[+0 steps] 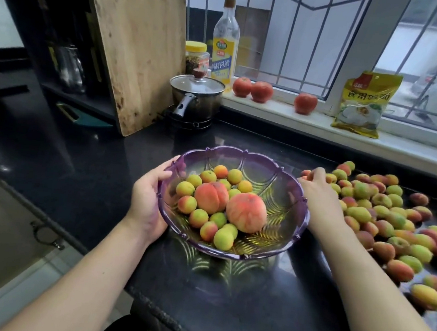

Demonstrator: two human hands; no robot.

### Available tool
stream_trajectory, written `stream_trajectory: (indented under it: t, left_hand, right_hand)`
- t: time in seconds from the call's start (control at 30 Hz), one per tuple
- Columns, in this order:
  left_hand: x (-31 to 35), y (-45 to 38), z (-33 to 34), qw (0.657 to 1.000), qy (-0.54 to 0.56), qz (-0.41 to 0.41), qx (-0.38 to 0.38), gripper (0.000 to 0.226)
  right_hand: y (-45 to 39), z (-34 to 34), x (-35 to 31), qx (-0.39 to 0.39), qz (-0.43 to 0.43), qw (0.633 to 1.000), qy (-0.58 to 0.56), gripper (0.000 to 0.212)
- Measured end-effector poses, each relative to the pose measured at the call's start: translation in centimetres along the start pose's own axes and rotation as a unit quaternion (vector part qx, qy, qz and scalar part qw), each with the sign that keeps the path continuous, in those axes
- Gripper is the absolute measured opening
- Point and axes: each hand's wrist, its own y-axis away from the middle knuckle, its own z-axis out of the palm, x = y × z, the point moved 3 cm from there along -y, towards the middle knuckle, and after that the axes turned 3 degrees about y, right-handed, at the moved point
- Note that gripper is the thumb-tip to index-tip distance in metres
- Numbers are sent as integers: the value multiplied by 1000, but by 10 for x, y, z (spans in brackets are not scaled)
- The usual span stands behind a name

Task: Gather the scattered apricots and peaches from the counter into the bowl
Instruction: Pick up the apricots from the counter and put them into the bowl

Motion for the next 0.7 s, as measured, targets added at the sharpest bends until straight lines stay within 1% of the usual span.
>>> stream_trajectory:
  t: [0.07, 0.13, 0.2, 0.23, 0.27, 0.3, 0.33, 0.37, 0.43, 0.5, 0.57, 0.63, 0.7]
  left_hand:
    - [1, -1, -2, 1000, -8, 5, 11, 41]
    - [1, -3, -4, 1000, -10, 3, 21, 40]
    - [3, -4, -4, 1000, -14, 5, 15, 35]
    - [2, -5, -4, 1000, -13, 5, 10, 34]
    - [2, -4, -3, 1000, -3, 2, 1, 35]
    - [2, -3, -2, 1000, 8, 1, -5, 38]
    - [2, -2, -2, 1000, 13, 0, -6, 40]
    - [1, -2, -4, 1000, 9, 0, -3, 41]
    - [1, -1, -3, 1000, -11, 0, -3, 43]
    - [0, -2, -2, 1000, -30, -1, -4, 40]
    - [2, -2, 0, 999, -31, 6, 3, 34]
    - [4, 0, 2, 999, -34, 11, 2, 33]
    - [4, 4, 6, 999, -40, 10, -14, 37]
  right_hand:
    - [4, 0, 3, 40, -3, 999, -20, 12]
    - [1, -5, 9, 68, -1, 995, -75, 17]
    - [-4, -24, 17, 86, 29, 981, -173, 20]
    - [-4, -37, 20, 85, 42, 966, -242, 19]
    - [-2, -51, 21, 69, 46, 941, -328, 17]
    - [3, -66, 20, 50, 35, 909, -413, 15]
    - [10, -79, 17, 29, 20, 882, -469, 16]
    - [16, -89, 15, 4, 3, 867, -499, 19]
    - [27, -99, 6, -71, -41, 838, -540, 23]
    - [33, -99, -3, -163, -73, 793, -582, 24]
    - [38, -98, -9, -231, -91, 754, -609, 31]
    - [40, -95, -13, -265, -101, 725, -628, 37]
    - [41, -95, -14, -283, -107, 702, -645, 39]
